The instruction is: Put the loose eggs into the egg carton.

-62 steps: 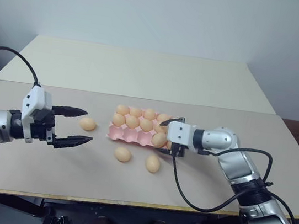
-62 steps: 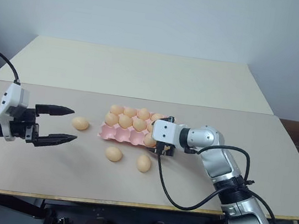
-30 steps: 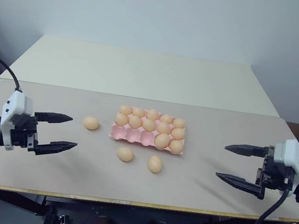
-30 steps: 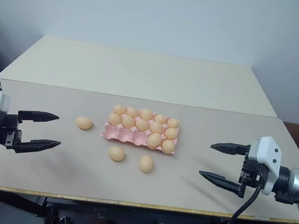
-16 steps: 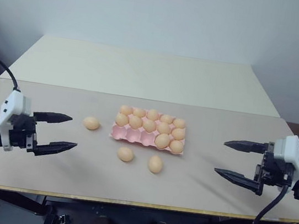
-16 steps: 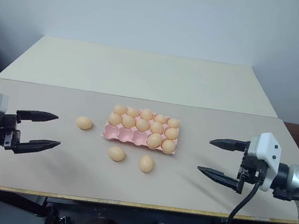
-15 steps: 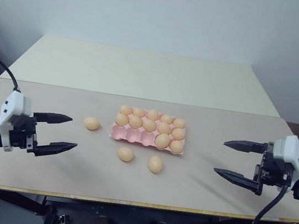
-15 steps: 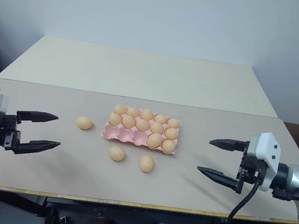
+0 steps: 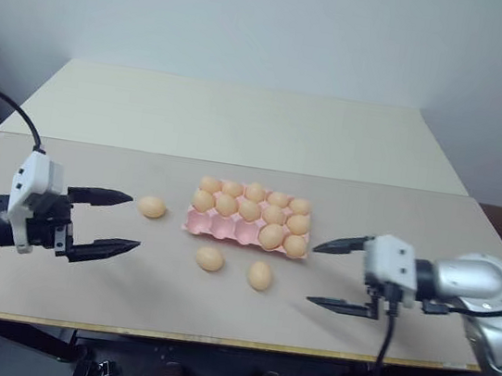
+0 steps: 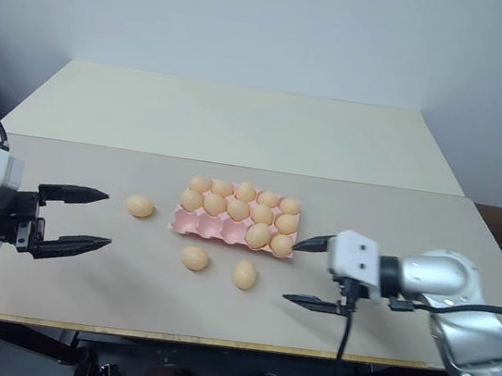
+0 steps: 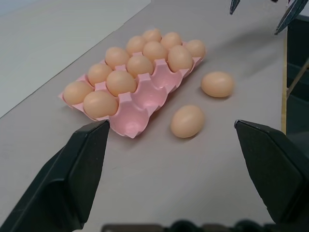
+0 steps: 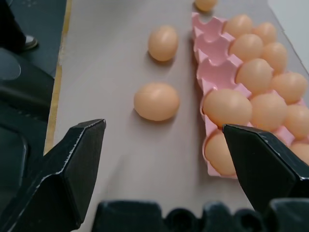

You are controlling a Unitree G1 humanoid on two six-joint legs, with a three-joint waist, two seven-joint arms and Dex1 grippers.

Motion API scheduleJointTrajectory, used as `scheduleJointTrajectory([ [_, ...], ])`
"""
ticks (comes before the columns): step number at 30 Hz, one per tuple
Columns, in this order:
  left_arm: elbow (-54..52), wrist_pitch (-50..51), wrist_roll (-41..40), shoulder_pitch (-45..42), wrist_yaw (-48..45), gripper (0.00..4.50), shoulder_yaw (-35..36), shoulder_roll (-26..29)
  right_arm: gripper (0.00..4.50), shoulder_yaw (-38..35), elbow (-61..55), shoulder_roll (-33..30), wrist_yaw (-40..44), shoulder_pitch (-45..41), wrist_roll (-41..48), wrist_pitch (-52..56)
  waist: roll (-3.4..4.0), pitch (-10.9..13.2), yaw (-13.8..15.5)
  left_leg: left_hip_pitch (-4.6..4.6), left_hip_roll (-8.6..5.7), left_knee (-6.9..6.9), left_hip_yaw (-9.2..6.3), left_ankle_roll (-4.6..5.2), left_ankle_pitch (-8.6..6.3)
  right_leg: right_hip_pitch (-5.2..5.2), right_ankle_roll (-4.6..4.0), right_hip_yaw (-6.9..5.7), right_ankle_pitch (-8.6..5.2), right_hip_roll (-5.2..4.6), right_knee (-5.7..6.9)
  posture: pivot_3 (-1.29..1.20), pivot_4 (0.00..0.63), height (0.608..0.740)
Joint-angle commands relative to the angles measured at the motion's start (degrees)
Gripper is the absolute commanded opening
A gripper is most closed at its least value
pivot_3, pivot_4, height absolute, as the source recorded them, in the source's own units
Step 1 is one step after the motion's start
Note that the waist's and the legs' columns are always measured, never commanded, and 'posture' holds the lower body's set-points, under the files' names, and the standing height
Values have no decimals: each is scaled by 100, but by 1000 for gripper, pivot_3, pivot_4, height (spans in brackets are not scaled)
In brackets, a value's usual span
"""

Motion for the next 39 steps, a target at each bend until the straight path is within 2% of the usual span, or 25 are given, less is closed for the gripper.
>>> scheduleJointTrajectory([
  [1, -49, -79, -61, -90, -44, 4500, 14, 16, 4467, 502, 35, 304, -166, -327, -454, -250, 0, 0, -1, 0, 0, 0, 0, 0, 0, 0, 0, 0, 0, 0, 1, 0, 150, 740],
  [4, 7, -84, -49, -204, -70, 4500, -76, 41, 4467, 1160, 325, 898, -466, -689, -1017, -296, -8, -5, -2, 0, 0, 1, 0, 0, 0, 1, 7, 0, 5, 0, 2, 0, 150, 740],
  [7, 56, -97, -28, -257, -103, 4500, -101, 60, 4467, 1491, 670, 1167, -541, -876, -1378, -402, -8, -5, -1, -1, 0, 3, -1, 0, 0, 0, 7, -1, 6, 2, 6, 0, 150, 740],
  [13, 48, -119, -2, -226, -117, 4500, -93, 44, 4467, 1876, 1235, 1324, -634, -1052, -1958, -623, -12, -7, 5, -4, -3, 4, 0, 0, 0, 1, 22, -2, 15, -2, 2, 0, 150, 740],
  [17, -5, -130, 5, -147, -98, 4500, -72, 9, 4467, 1900, 1390, 1352, -577, -1066, -2002, -640, -12, -7, -6, -2, 0, 4, 0, 0, 0, 0, 22, -3, 16, 2, 6, 0, 150, 740],
  [20, -39, -127, -8, -117, -71, 4500, -67, -5, 3885, 1917, 1446, 1349, -544, -1046, -2058, -702, -12, -8, -29, 0, 1, 4, 0, 0, 1, 0, 22, -2, 16, 3, 7, 0, 150, 740],
  [24, -51, -135, -16, -82, -57, 4500, -52, -6, 2640, 1800, 1375, 1375, -542, -1034, -1935, -651, -13, -8, -38, 0, 1, 4, 0, 0, 0, 1, 23, -2, 17, 3, 7, 0, 150, 740],
  [35, -30, -176, 9, -149, 0, 4500, -182, -75, 2602, 1116, 831, 1513, -581, -1337, -1095, 13, -13, -8, -66, 0, 3, 4, -1, 0, 1, 1, 28, -2, 22, 3, 8, 0, 150, 740],
  [39, 41, -246, 17, -227, -7, 4500, -240, -131, 2602, 1197, 1210, 1813, -952, -1672, -1359, 81, -13, -9, -82, 1, 6, 4, 0, 0, 1, 0, 25, -2, 24, 7, 10, 0, 150, 740],
])
